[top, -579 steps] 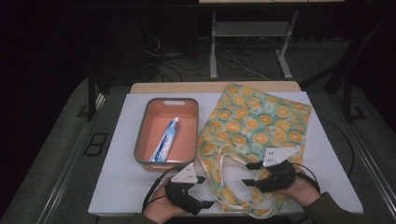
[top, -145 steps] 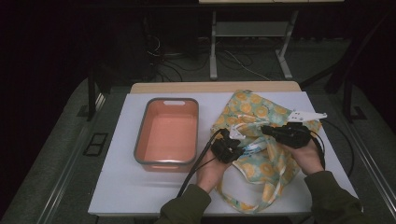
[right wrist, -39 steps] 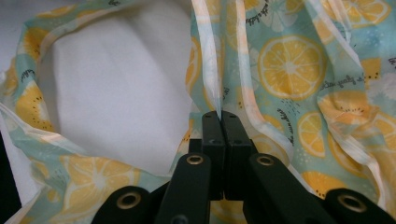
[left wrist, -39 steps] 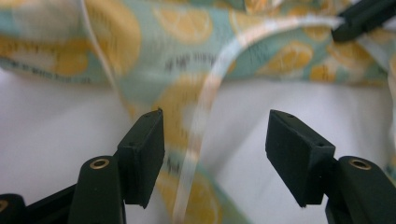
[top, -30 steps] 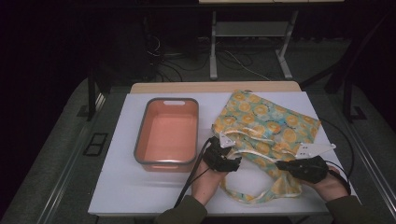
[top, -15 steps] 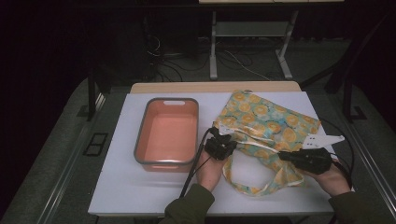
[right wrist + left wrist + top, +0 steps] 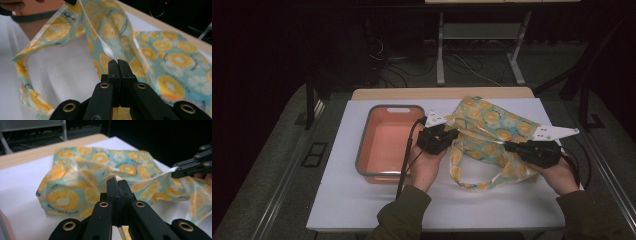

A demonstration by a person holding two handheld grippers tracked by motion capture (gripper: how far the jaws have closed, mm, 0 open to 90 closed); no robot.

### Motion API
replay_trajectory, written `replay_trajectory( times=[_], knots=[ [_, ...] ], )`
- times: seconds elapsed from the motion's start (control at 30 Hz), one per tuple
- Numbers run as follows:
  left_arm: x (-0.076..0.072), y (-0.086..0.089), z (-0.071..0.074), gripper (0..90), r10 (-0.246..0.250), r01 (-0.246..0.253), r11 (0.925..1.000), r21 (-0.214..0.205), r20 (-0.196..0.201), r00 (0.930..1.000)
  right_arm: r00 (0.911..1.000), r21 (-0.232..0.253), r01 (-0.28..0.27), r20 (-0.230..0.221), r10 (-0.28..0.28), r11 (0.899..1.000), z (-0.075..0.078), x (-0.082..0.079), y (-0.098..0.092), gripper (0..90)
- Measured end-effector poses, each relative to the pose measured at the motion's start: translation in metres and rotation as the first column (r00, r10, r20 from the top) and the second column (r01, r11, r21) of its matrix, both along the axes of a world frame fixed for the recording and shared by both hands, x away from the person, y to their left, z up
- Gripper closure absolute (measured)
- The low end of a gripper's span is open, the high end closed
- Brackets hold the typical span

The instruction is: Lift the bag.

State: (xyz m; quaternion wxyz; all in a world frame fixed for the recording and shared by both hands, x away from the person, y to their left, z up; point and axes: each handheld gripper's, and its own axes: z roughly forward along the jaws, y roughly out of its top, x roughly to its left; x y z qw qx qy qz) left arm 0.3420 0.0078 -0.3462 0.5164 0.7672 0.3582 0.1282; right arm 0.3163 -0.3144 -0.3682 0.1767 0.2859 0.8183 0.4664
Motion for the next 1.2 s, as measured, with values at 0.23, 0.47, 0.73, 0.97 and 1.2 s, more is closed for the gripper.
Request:
replay_trajectory(
  times=[0.23,0.47,0.73,0.97,1.2],
  knots=[
    [-0.001,0.02,0.035,89.9,0.037,-0.03,0.9961,-0.084,0.082,0.996,0.9968,0.092,-0.001,0.08,-0.006,0.996,0.033,0.009,0.011,89.8],
    [-0.004,0.033,0.064,89.8,0.049,-0.033,0.9924,-0.119,0.14,0.9889,0.9889,0.136,-0.014,0.149,-0.006,0.991,0.06,0.014,0.024,89.8],
    [0.037,0.027,0.028,89.6,0.041,-0.041,0.9984,-0.039,0.014,0.9991,0.9955,0.077,0.068,0.062,-0.073,0.995,0.032,0.047,0.026,89.8],
    [0.072,0.015,0.002,89.5,0.08,-0.076,0.9961,0.044,-0.096,0.9922,0.9892,0.03,0.143,-0.038,-0.142,0.989,0.006,0.08,0.026,89.8],
    [0.083,0.01,-0.007,83.9,0.101,-0.093,0.9926,0.078,-0.117,0.9879,0.9761,-0.022,0.185,-0.112,-0.186,0.982,-0.017,0.098,0.03,89.7]
  ],
)
